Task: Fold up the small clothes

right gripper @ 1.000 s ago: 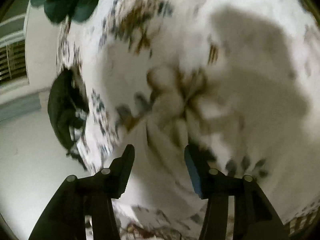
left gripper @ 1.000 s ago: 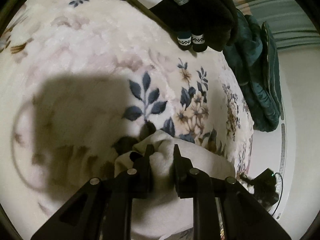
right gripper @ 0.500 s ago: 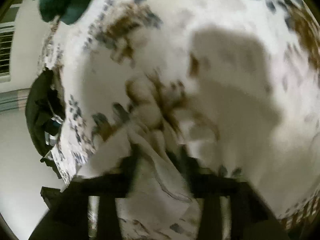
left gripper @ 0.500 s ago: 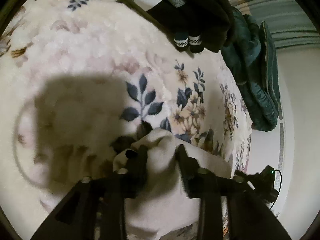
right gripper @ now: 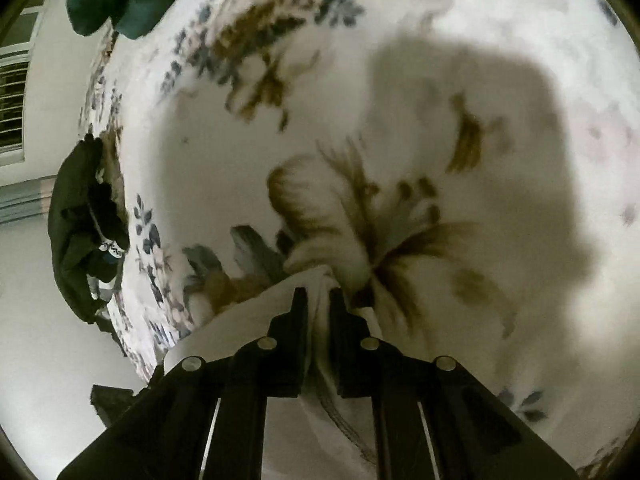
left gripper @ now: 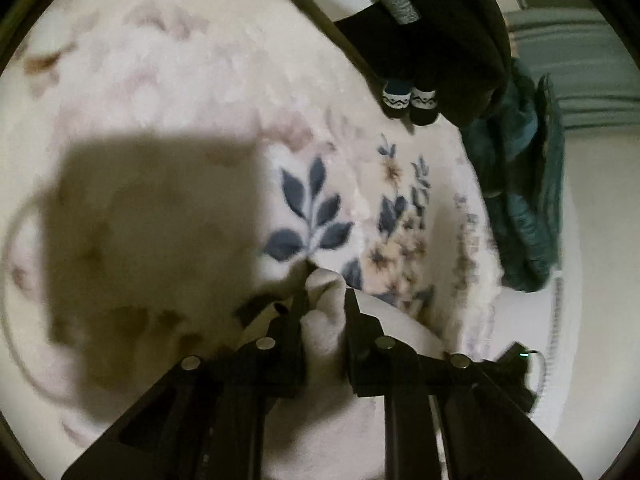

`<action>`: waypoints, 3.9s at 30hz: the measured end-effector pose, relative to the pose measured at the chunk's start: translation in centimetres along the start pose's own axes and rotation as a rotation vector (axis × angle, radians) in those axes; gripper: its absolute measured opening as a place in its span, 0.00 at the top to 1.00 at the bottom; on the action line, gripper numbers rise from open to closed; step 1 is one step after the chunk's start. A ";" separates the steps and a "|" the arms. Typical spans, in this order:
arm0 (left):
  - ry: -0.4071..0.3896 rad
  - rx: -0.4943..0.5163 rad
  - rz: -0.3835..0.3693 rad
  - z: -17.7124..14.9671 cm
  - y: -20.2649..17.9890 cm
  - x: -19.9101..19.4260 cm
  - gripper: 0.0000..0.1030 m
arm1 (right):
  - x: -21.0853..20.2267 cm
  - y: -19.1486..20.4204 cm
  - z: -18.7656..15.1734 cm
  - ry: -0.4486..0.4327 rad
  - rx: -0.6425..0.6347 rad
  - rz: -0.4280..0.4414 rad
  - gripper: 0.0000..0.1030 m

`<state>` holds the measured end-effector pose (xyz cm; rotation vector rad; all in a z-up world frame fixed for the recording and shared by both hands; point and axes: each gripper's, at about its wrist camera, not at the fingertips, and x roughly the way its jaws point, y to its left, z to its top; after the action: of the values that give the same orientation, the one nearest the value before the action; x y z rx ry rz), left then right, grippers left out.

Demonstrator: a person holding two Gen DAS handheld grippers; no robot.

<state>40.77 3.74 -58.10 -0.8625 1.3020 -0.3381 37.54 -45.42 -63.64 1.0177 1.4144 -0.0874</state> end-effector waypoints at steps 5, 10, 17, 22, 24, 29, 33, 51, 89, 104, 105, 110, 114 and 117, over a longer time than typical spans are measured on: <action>0.018 0.016 -0.041 -0.6 -0.5 -3.0 0.50 | -1.7 -0.4 -0.2 0.065 -0.017 0.059 0.31; 0.061 -0.018 -0.016 -2.9 1.4 -3.3 0.37 | -0.8 -3.1 -2.1 0.200 -0.048 0.078 0.30; 0.110 -0.079 -0.056 -3.8 3.1 0.2 0.35 | 2.5 -5.6 -3.7 0.301 0.009 0.217 0.30; 0.106 -0.100 -0.101 -3.6 2.9 0.8 0.34 | 3.2 -5.8 -3.8 0.316 0.027 0.258 0.28; 0.105 -0.091 -0.118 -3.8 2.5 0.5 0.36 | 3.0 -5.6 -4.1 0.322 0.010 0.267 0.28; 0.096 -0.124 -0.223 -4.3 1.9 0.2 0.36 | 3.0 -4.8 -4.7 0.340 -0.019 0.275 0.31; 0.090 -0.127 -0.198 -4.6 2.6 0.3 0.36 | 3.2 -4.3 -4.9 0.348 -0.034 0.276 0.31; -0.061 0.119 0.017 -4.6 -7.0 -9.2 0.87 | -4.3 4.7 -8.9 0.242 -0.182 0.279 0.87; -0.358 0.504 0.498 30.2 -13.8 -15.3 0.00 | 4.0 46.5 1.6 -0.163 -0.597 -0.391 0.00; -0.442 0.572 0.640 16.7 -19.9 -22.7 0.00 | -11.0 46.4 -14.8 -0.505 -0.657 -0.532 0.00; -0.454 0.576 0.637 15.2 -20.8 -24.1 0.00 | -12.3 46.5 -15.9 -0.519 -0.664 -0.528 0.00; -0.513 0.611 0.625 9.7 -24.0 -28.9 0.00 | -19.3 46.7 -22.5 -0.604 -0.712 -0.512 0.00; -0.549 0.622 0.590 5.3 -26.0 -33.2 0.00 | -25.0 46.4 -28.5 -0.671 -0.751 -0.500 0.00; -0.584 0.641 0.578 1.9 -27.4 -36.4 0.00 | -29.1 45.9 -32.9 -0.713 -0.764 -0.476 0.00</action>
<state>39.26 10.59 -13.06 -0.0067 0.7631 -0.0202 33.58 -12.23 -9.61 -0.0207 0.8658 -0.2132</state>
